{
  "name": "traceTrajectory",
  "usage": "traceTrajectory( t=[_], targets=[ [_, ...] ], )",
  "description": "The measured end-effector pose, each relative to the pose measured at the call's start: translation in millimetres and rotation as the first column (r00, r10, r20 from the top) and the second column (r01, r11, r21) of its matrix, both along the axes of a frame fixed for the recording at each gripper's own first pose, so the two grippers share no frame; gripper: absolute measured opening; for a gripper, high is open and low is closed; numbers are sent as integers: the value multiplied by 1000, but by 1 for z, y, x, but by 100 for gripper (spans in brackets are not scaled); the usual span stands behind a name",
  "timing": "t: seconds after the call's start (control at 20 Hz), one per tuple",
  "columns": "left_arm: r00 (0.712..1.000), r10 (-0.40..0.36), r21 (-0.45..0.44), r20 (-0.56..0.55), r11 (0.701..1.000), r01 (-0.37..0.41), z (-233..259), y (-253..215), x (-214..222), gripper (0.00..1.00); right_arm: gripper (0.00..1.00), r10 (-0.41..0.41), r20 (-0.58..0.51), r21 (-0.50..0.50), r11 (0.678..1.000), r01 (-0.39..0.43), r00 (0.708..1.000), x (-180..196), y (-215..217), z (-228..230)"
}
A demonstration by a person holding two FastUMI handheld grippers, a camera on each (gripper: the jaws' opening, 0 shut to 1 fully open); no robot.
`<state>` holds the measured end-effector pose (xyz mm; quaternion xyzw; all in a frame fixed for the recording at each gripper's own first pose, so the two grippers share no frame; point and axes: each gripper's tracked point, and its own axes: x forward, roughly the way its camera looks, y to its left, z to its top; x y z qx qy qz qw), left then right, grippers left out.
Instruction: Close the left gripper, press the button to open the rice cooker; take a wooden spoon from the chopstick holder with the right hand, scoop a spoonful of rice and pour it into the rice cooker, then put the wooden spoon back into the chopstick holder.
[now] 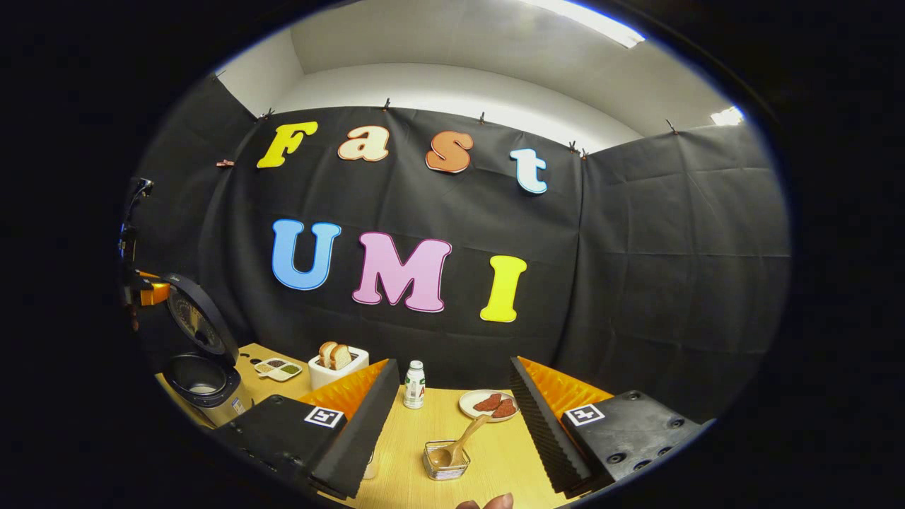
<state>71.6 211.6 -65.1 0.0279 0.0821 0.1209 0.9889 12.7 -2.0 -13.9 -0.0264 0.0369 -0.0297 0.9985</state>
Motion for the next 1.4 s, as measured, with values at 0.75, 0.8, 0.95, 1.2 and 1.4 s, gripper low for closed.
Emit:
traceTrajectory(
  t=[0.75,0.8,0.95,1.2,1.4],
  targets=[
    [996,-93,-74,-4,993,93,-7,-86,-20,96,98,106,-289,122,990,-73,951,50,-39,-141],
    [995,-101,-82,2,991,101,-4,-95,-22,96,98,108,-311,134,989,-69,944,55,-44,-154],
    [991,-130,-94,9,987,130,-3,-126,-28,96,98,122,-368,185,981,-56,922,76,-54,-191],
    [981,-191,-94,-35,978,187,-11,-177,-39,96,98,152,-470,270,963,-22,869,103,-64,-258],
    [976,-204,-119,-78,974,194,-23,-197,-49,96,96,171,-520,311,950,-1,837,117,-64,-299]
  ],
)
